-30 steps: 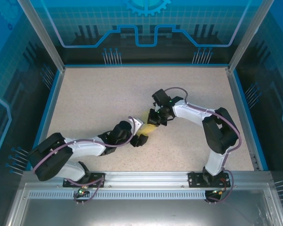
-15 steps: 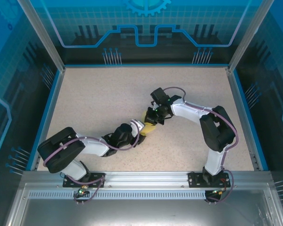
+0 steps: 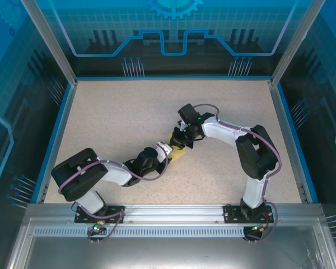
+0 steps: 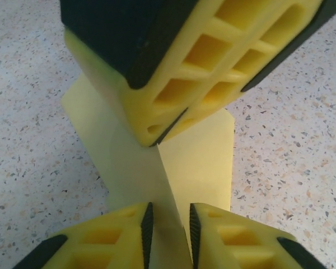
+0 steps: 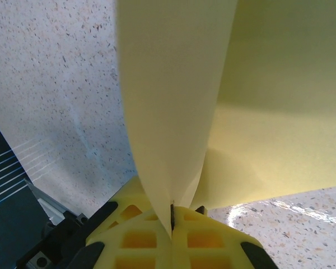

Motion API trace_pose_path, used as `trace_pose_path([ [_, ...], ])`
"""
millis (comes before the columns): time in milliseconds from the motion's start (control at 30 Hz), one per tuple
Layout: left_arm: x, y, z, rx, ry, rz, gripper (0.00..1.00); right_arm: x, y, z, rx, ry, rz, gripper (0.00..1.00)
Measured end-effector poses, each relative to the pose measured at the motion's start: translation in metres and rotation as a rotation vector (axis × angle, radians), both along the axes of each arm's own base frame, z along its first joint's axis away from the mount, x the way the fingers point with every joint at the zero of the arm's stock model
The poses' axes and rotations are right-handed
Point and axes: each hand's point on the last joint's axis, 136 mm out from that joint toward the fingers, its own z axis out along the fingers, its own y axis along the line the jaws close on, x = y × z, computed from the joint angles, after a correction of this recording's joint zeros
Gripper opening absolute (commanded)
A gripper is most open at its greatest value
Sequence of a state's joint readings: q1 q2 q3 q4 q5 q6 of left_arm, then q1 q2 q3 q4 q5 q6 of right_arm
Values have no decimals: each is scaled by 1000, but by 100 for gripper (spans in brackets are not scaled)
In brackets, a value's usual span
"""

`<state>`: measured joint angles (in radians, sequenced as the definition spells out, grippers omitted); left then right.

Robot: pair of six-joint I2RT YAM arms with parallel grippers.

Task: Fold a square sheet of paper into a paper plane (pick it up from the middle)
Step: Fourth fold the wing at the center of the table.

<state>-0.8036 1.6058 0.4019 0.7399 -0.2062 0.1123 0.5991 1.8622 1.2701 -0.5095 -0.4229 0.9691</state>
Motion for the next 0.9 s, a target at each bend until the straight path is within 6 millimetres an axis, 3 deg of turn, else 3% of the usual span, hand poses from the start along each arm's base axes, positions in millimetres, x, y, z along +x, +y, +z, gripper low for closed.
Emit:
trace_pose_path([
  [167, 1, -1, 1, -7, -3, 2, 9, 1, -3, 0, 2, 2, 1, 45],
  [267, 1, -1, 1, -8, -2, 2, 6, 7, -8, 2, 6, -17, -5, 58],
  [600, -6, -1, 3, -25, 11, -23, 0, 25, -72, 39, 5, -181, -119, 62],
  [900, -24, -14, 28, -142, 46, -111, 0, 9, -105, 22, -61, -180, -168, 62],
])
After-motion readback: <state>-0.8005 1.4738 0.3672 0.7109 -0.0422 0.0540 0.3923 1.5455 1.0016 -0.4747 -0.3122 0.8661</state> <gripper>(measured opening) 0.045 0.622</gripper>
